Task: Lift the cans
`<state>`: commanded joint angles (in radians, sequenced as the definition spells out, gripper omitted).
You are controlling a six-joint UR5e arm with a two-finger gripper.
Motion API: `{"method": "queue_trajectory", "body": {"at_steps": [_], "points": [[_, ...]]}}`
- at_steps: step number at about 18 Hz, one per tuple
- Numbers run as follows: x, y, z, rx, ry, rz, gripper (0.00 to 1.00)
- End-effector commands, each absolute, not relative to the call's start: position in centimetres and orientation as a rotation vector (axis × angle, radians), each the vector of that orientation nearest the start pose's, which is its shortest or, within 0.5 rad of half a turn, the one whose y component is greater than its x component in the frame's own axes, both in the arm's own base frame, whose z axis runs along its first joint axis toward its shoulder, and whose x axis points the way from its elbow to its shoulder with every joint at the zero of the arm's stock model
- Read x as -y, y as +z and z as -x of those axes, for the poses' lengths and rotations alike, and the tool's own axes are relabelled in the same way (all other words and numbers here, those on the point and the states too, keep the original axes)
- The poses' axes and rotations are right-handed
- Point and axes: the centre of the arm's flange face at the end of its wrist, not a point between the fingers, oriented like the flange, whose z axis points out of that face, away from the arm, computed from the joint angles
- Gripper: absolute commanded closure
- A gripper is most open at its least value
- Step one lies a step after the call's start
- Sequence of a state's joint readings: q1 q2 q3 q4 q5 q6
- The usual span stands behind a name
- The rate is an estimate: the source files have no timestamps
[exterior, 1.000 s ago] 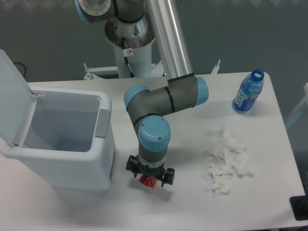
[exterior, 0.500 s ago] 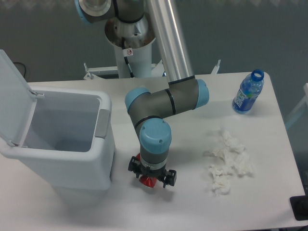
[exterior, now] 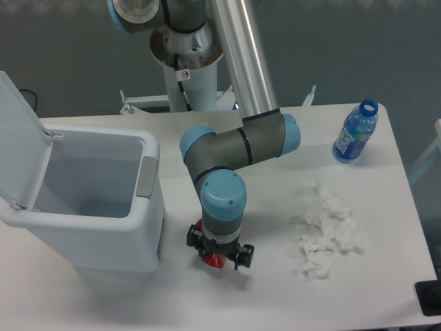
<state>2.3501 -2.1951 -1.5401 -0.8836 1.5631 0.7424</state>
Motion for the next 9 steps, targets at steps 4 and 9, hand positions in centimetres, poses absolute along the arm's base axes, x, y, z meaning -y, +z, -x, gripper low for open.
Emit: {"method": "queue_trajectory", "body": {"at_steps": [4, 9], "points": [[-57.98, 19.88, 38.43, 0.054, 0.092, 3.066, 0.15], [-57.94, 19.70, 38.41, 0.054, 0.091, 3.069, 0.17]]}}
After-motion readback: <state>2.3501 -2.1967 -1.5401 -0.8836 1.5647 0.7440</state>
